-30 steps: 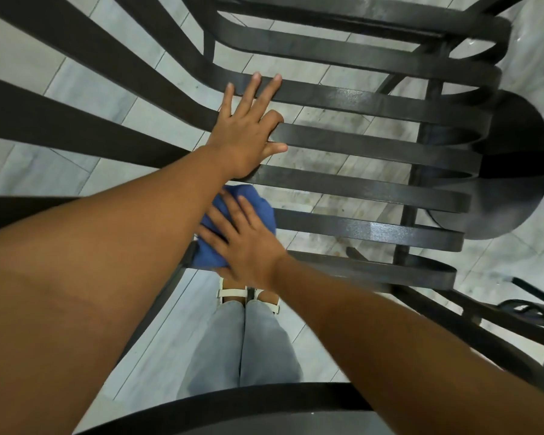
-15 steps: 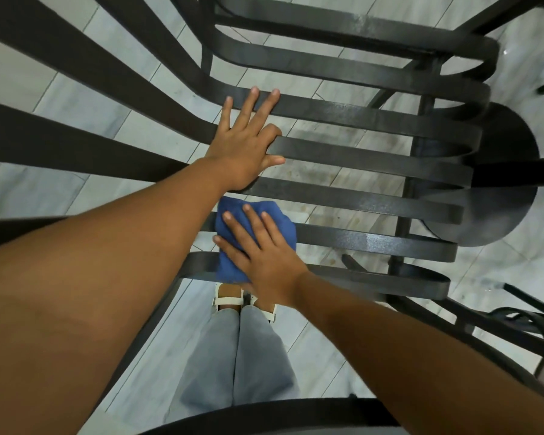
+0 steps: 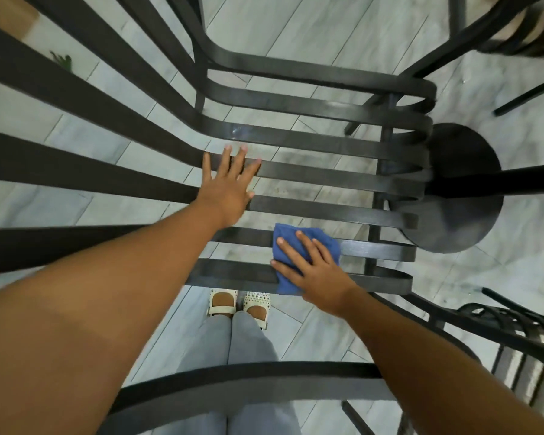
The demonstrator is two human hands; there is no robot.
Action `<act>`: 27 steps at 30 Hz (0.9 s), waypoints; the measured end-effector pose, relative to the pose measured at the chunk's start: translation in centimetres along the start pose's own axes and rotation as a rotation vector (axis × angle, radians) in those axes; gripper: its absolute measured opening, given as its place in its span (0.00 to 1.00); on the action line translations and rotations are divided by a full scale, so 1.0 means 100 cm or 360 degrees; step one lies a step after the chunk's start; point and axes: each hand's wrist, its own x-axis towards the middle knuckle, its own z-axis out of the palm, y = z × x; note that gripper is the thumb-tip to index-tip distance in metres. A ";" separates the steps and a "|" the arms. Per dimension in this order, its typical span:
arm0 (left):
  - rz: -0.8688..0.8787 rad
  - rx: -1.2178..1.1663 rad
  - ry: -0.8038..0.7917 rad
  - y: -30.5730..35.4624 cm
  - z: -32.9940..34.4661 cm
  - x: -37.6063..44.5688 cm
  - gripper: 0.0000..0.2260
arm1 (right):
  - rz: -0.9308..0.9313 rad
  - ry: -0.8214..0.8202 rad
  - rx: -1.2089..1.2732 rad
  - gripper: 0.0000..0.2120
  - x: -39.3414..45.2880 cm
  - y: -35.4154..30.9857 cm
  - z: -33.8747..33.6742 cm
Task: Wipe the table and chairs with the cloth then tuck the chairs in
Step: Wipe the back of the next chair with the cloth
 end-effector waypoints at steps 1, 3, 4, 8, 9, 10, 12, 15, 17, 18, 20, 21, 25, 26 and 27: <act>-0.0002 -0.0022 -0.0037 0.007 0.001 -0.010 0.27 | 0.0029 0.0001 0.0022 0.42 -0.003 -0.002 -0.008; 0.0021 -0.0119 -0.0120 0.021 0.002 -0.032 0.28 | 0.0045 -0.0100 0.0059 0.35 -0.006 -0.002 -0.025; 0.0020 -0.0174 -0.0170 0.026 0.001 -0.043 0.28 | 0.0082 -0.0217 0.0099 0.32 -0.007 -0.001 -0.034; -0.0037 -0.0257 -0.0306 0.039 -0.005 -0.079 0.27 | 0.0501 -0.0118 0.0701 0.23 -0.001 -0.008 -0.068; -0.0044 -0.0243 -0.0299 0.041 -0.009 -0.085 0.26 | 0.0652 0.0007 0.0938 0.19 0.000 -0.013 -0.078; -0.0048 -0.0238 -0.0285 0.042 -0.012 -0.090 0.25 | 0.0805 0.0148 0.1142 0.13 -0.001 -0.019 -0.086; -0.0045 -0.0226 -0.0264 0.042 -0.023 -0.097 0.22 | 0.1076 0.0364 0.1364 0.09 -0.001 -0.029 -0.106; -0.0037 -0.0217 -0.0269 0.040 -0.044 -0.103 0.19 | 0.1371 0.0531 0.1578 0.10 0.005 -0.045 -0.125; -0.0035 -0.0185 -0.0259 0.035 -0.058 -0.104 0.17 | 0.1525 0.0638 0.1863 0.15 0.015 -0.058 -0.137; -0.0034 -0.0153 -0.0257 0.030 -0.066 -0.105 0.16 | 0.1586 0.0666 0.2012 0.17 0.020 -0.063 -0.144; -0.0031 -0.0068 -0.0272 0.020 -0.079 -0.108 0.15 | 0.1683 0.0606 0.2203 0.20 0.028 -0.069 -0.156; -0.0017 -0.0025 -0.0280 0.015 -0.085 -0.110 0.16 | 0.1727 0.0555 0.2267 0.18 0.031 -0.071 -0.162; 0.0090 0.0125 -0.0296 -0.003 -0.112 -0.120 0.16 | 0.1992 0.0739 0.2430 0.11 0.047 -0.087 -0.183; 0.0129 0.0154 -0.0300 -0.006 -0.120 -0.123 0.16 | 0.2068 0.0823 0.2462 0.10 0.051 -0.095 -0.190; 0.0174 0.0182 -0.0303 -0.010 -0.128 -0.125 0.17 | 0.2148 0.0887 0.2488 0.11 0.054 -0.102 -0.198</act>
